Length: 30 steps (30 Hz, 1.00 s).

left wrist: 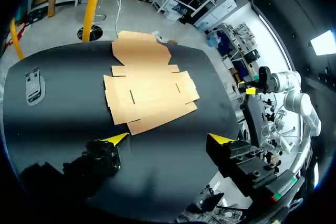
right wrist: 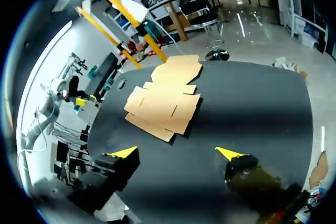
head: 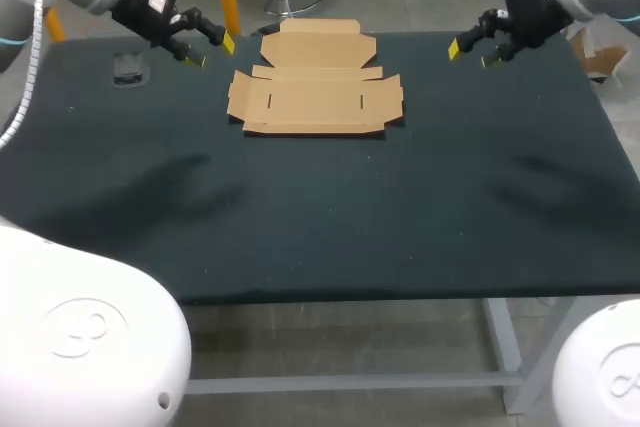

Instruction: Assemble the packaging by folding the flat box into shape, placing the metal phone stand inside, and closing the box properly

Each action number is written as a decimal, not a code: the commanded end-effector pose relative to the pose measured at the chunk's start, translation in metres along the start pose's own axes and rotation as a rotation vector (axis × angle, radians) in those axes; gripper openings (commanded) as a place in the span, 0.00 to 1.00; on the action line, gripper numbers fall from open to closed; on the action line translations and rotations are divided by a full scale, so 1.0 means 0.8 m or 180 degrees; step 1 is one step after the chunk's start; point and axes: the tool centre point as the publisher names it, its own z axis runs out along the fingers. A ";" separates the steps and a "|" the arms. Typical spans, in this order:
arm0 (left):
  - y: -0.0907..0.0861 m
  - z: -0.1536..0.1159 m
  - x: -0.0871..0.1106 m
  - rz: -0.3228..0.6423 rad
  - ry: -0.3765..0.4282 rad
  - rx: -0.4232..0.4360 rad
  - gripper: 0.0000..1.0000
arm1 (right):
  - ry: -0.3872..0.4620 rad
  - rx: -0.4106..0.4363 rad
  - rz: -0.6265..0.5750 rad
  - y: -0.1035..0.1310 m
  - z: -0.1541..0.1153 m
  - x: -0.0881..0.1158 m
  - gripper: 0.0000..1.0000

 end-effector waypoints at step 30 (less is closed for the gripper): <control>0.035 -0.015 -0.023 -0.0528 -0.0382 -0.0171 1.00 | 0.0494 0.0484 0.0665 0.016 0.147 -0.026 0.95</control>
